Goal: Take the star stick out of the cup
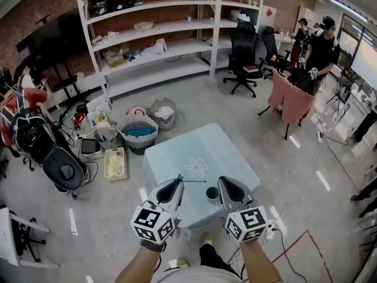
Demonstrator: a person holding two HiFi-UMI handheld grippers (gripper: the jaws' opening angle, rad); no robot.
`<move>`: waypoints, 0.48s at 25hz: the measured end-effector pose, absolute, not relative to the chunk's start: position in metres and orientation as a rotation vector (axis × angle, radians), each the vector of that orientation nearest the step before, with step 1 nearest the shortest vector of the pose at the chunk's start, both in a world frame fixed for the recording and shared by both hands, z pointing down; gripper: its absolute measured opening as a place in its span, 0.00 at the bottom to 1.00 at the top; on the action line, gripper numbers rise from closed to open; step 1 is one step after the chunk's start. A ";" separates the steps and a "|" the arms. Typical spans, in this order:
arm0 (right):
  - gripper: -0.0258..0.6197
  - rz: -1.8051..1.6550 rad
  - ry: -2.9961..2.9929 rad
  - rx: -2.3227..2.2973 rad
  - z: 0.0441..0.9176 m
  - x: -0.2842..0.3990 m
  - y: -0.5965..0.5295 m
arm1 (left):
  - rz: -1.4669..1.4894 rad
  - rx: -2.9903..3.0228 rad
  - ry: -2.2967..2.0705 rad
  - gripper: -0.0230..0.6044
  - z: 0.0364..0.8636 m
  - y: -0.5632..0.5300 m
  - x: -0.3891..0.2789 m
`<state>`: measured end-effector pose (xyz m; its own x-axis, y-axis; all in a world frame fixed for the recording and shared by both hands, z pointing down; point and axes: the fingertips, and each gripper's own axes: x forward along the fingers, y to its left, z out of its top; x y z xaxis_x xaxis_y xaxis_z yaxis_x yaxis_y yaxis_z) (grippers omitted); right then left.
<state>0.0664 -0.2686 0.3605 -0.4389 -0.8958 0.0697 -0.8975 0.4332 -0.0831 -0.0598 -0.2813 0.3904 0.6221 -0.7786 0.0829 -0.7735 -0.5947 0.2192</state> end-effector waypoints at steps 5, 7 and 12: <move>0.05 0.097 -2.674 1.659 0.341 0.056 -0.262 | -0.049 2.655 -1.270 0.07 0.369 -0.274 -0.068; 0.05 0.074 -2.683 1.664 0.332 0.054 -0.260 | -0.059 2.665 -1.276 0.07 0.360 -0.273 -0.070; 0.05 0.004 -2.695 1.680 0.309 0.050 -0.253 | -0.074 2.700 -1.287 0.07 0.340 -0.262 -0.073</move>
<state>0.0499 -0.2529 0.3089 -0.4398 -0.8976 -0.0281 -0.8976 0.4404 -0.0206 -0.0726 -0.2620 0.3395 0.6309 -0.7756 0.0196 -0.7682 -0.6210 0.1556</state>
